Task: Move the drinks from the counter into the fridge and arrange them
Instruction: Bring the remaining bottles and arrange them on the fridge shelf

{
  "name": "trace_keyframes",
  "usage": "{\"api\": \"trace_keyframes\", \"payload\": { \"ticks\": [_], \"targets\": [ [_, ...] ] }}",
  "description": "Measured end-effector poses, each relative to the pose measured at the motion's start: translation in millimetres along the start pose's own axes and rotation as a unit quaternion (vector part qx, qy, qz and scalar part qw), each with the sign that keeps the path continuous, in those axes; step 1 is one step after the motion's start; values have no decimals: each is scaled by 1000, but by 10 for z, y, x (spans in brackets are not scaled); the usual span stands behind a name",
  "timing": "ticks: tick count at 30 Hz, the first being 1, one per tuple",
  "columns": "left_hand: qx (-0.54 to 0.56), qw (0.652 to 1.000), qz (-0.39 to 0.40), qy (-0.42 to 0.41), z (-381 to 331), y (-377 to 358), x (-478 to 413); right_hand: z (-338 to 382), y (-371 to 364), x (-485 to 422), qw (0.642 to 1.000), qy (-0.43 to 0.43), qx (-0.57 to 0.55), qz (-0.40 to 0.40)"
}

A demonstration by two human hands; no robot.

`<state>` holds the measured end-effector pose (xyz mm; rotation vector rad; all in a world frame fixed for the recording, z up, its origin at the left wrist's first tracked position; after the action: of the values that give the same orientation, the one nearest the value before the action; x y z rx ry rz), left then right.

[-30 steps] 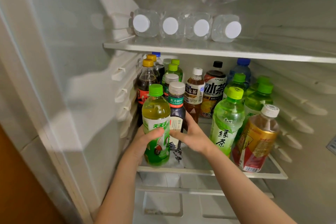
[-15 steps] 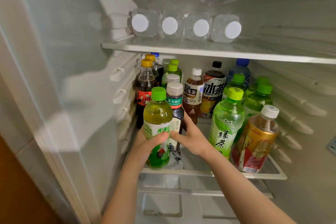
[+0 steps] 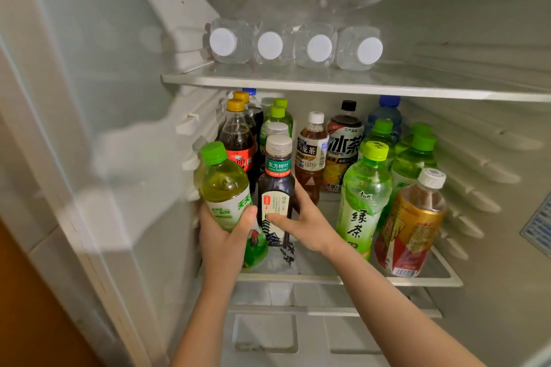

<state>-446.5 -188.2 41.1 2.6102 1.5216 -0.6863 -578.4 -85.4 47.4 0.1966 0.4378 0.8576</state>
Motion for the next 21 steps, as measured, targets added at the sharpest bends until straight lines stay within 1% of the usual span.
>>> {"api": "trace_keyframes", "payload": {
  "ticks": [4, 9, 10, 12, 14, 17, 19, 21],
  "targets": [
    [-22, 1000, 11, 11, 11, -22, -18, -21, -11, 77, 999, -31, -13, -7],
    [-44, 998, 32, 27, 62, -71, 32, 230, 88, 363, 997, -24, 11, -69],
    [-46, 998, 32, 26, 72, -77, 44, 297, 130, 451, 996, -17, 18, -84],
    [-45, 998, 32, 18, 82, -86, 54, 466, 254, 643, 991, 35, 37, -125],
    [-47, 998, 33, 4, 78, -92, 55, 663, 414, 836, 977, 94, 71, -179],
    [-53, 998, 38, -12, 81, -92, 66, 845, 687, 1089, 941, 163, 114, -274],
    [-65, 997, 42, -15, 112, -93, 87, 880, 853, 1192, 920, 176, 124, -328],
    [-79, 996, 41, -15, 138, -92, 108, 889, 986, 1240, 907, 174, 121, -363]
  ]
}}
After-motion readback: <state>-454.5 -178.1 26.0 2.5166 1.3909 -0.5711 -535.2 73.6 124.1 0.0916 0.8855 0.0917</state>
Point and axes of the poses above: each hand's wrist, its own x-axis away from the middle knuckle, its own y-axis out of the back of the hand, z = x × y, the point moved 6 cm from there along -x, towards the middle knuckle, and after that the axes turned 3 degrees about y, right-handed, at the moved point
